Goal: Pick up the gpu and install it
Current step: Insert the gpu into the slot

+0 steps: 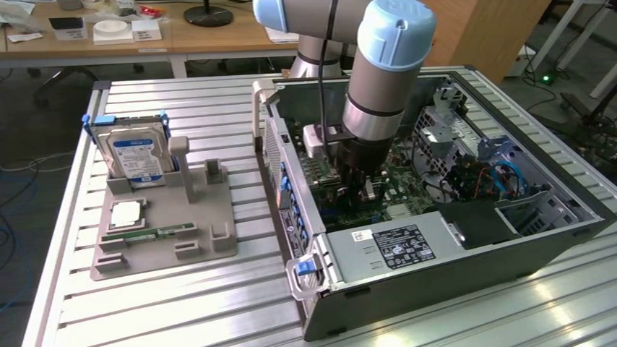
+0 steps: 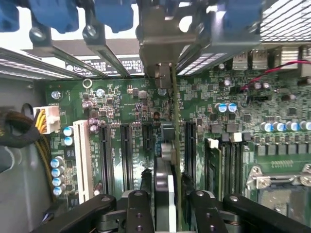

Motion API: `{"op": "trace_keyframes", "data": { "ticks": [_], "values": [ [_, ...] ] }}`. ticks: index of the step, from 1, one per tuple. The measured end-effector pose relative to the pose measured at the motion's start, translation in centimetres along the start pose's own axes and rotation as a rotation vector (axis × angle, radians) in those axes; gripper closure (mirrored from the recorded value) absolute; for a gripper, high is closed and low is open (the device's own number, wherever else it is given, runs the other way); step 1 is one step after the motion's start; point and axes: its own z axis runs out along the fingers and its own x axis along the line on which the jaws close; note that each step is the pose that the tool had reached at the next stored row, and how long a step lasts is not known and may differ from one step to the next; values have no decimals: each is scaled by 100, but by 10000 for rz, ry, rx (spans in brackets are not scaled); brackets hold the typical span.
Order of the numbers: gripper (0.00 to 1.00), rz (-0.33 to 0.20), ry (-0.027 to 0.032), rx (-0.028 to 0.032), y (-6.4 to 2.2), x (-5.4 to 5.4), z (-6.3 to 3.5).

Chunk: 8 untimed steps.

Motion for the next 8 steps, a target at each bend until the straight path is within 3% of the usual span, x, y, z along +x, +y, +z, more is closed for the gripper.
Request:
{"op": "trace_keyframes", "data": {
  "ticks": [8],
  "values": [
    [64, -3, -6, 92, -9, -9, -254]
  ]
}}
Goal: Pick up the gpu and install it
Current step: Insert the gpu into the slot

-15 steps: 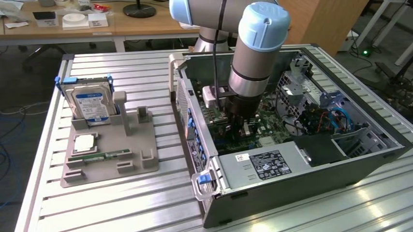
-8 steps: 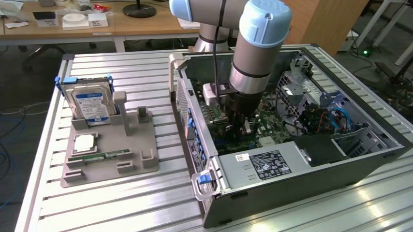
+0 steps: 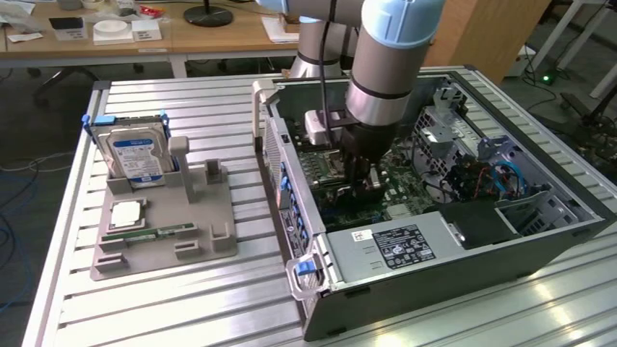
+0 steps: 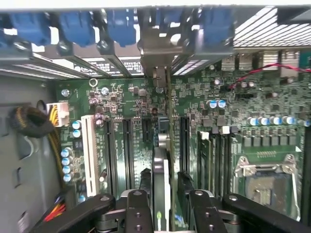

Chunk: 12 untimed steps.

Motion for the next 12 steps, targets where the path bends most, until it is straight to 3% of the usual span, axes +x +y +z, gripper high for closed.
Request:
{"op": "trace_keyframes", "data": {
  "ticks": [12],
  "values": [
    [64, -4, -5, 112, -16, -12, -343]
  ]
}}
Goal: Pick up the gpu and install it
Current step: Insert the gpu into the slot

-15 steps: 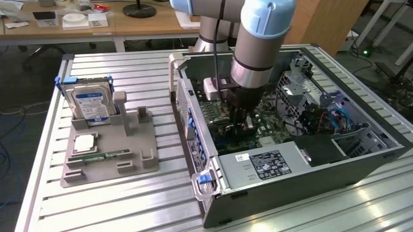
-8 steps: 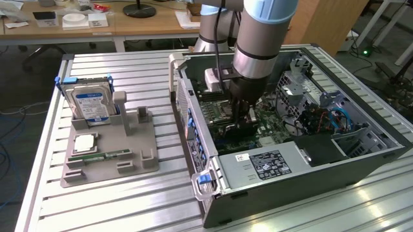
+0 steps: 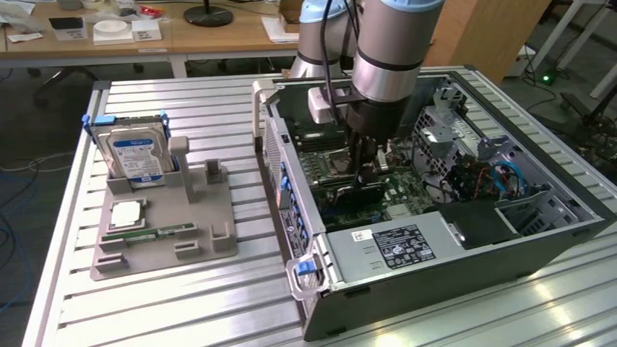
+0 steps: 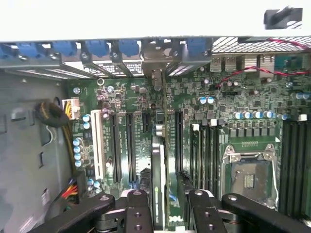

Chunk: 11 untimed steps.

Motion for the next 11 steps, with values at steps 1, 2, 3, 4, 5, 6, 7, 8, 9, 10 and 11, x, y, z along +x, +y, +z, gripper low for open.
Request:
{"op": "trace_keyframes", "data": {
  "ticks": [1, 2, 3, 4, 5, 6, 7, 8, 9, 10, 11],
  "values": [
    [64, 0, -2, 12, 0, 0, -6],
    [64, -1, -3, 13, 0, 0, -5],
    [64, -1, -3, 14, 0, 0, -5],
    [65, -1, -3, 14, 0, 0, -5],
    [72, -1, -3, 14, 0, 0, -5],
    [72, 0, -2, 14, 0, 0, -6],
    [78, -1, -2, 14, 0, 0, -6],
    [78, 0, -2, 14, 0, 0, -6],
    [84, -1, -2, 13, 0, 0, -6],
    [89, -1, -2, 14, 0, 0, -6],
    [89, 0, -3, 14, 0, 0, -6]
  ]
}}
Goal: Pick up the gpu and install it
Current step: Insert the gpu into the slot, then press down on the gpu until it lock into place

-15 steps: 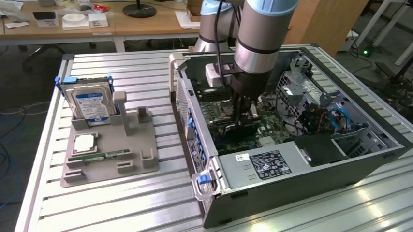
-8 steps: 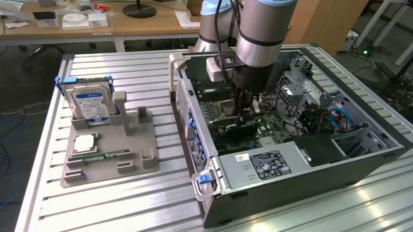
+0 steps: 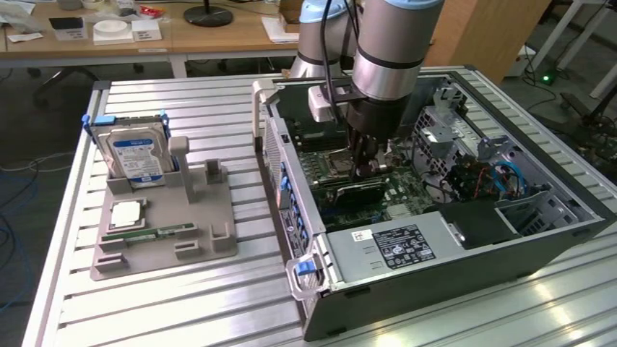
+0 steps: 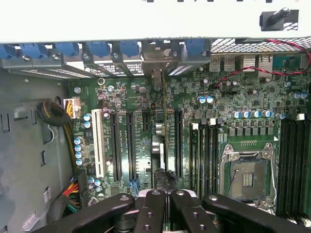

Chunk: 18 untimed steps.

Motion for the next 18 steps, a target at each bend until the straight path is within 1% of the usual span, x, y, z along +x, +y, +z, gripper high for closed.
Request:
{"op": "trace_keyframes", "data": {
  "ticks": [16, 18],
  "values": [
    [89, 1, 1, 0, 1, 0, 0],
    [89, 1, 3, 2, 31, 2, -3]
  ]
}}
